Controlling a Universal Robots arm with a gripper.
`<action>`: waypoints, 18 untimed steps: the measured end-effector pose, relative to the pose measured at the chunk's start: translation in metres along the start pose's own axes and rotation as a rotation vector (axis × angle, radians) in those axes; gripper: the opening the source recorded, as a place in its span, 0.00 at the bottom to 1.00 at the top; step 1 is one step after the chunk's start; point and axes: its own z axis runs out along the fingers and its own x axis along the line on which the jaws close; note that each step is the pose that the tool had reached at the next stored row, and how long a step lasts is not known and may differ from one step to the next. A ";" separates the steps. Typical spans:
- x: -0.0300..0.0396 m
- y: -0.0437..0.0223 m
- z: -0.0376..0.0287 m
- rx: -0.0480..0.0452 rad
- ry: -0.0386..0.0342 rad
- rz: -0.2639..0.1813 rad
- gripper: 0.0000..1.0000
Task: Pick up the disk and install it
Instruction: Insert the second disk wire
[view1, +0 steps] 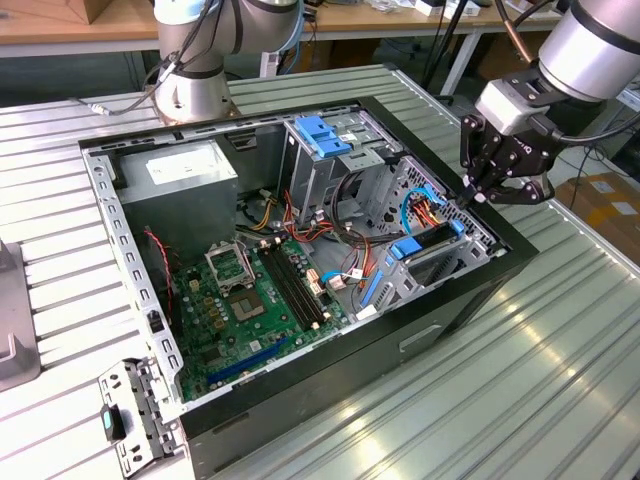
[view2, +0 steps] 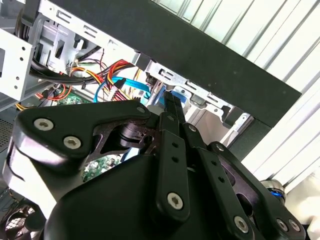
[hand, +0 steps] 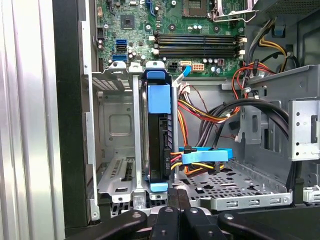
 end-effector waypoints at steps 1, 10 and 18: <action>0.0000 0.0002 0.0000 0.0000 0.0001 0.000 0.10; 0.0000 0.0006 0.0000 0.0000 0.0001 0.000 0.17; 0.0001 0.0007 0.0000 0.0000 0.0001 0.000 0.48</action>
